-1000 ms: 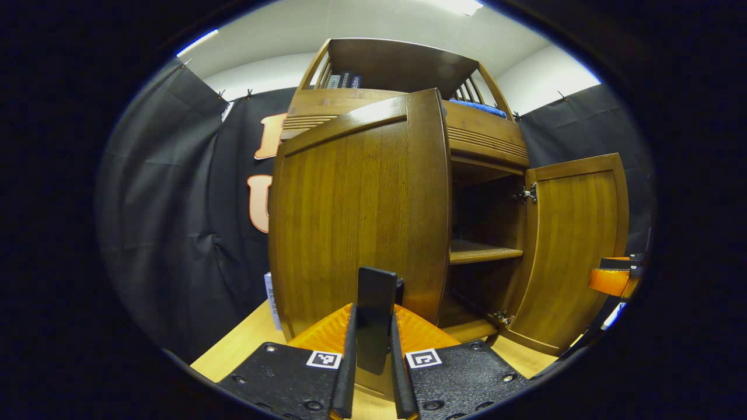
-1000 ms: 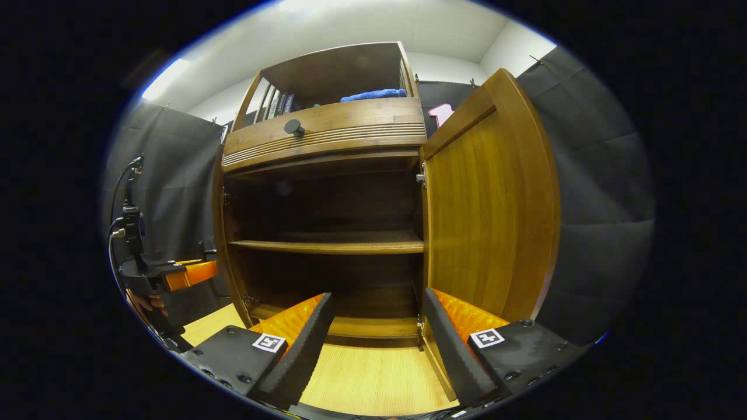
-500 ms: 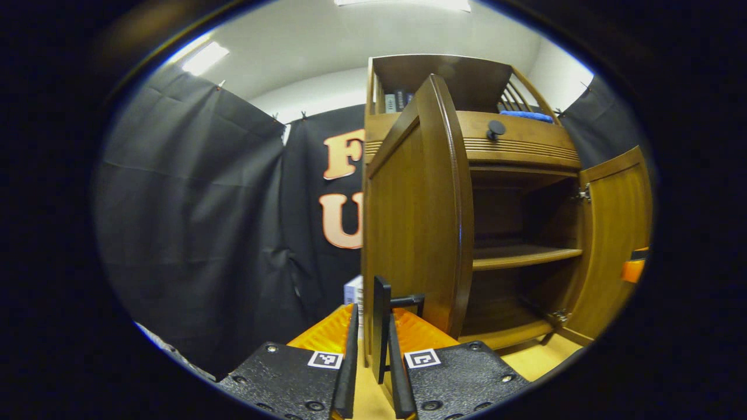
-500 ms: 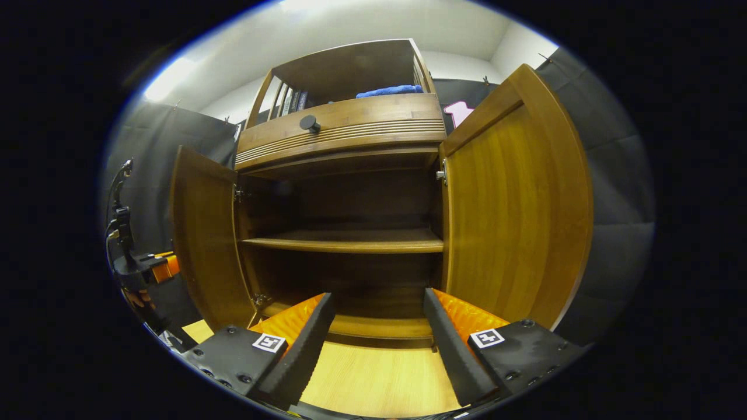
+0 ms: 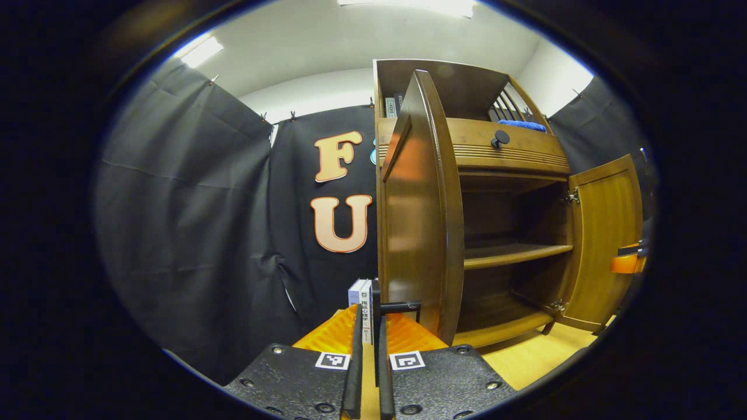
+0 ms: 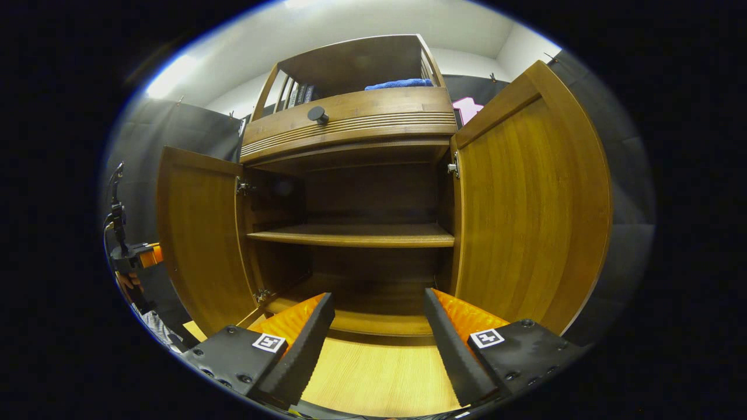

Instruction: Open the right door of the double-door shoe cabinet with the right hand, and open the left door with the left hand.

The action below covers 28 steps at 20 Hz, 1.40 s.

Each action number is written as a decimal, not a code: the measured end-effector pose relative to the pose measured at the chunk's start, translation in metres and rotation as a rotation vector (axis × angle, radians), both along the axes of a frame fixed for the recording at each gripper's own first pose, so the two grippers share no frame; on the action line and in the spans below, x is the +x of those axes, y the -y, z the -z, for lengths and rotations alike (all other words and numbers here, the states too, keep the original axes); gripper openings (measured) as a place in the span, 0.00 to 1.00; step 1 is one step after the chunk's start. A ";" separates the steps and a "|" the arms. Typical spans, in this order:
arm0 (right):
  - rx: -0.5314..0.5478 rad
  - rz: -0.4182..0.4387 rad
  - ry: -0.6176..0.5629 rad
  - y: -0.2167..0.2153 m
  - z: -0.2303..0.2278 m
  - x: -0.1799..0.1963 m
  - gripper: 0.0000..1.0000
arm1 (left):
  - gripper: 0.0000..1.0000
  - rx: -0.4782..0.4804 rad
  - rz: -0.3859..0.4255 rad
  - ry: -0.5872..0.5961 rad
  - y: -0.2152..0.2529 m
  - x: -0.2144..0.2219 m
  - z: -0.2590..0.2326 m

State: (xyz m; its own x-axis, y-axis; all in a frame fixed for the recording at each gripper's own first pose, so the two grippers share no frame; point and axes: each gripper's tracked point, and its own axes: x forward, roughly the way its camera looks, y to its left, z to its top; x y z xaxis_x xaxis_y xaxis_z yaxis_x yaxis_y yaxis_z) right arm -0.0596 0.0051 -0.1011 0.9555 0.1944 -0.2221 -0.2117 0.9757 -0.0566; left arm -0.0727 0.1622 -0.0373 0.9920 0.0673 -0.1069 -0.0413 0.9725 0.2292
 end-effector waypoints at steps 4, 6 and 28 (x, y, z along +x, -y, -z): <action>0.016 0.009 -0.011 -0.002 0.004 0.000 0.94 | 0.16 -0.047 0.115 -0.028 -0.013 0.005 -0.001; 0.020 0.012 -0.012 -0.003 0.003 0.000 0.99 | 0.16 -0.107 0.169 -0.044 -0.022 0.006 -0.002; 0.045 -0.089 -0.024 0.002 -0.001 -0.004 0.94 | 0.14 -0.119 0.116 0.041 0.041 -0.080 -0.056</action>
State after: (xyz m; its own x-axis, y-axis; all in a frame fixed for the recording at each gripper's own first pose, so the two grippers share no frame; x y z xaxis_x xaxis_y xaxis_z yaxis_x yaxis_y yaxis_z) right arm -0.0636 0.0030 -0.1000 0.9286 0.2883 -0.2335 -0.2981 0.9545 -0.0070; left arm -0.1526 0.1208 0.0184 0.9961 -0.0587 -0.0661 0.0659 0.9914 0.1129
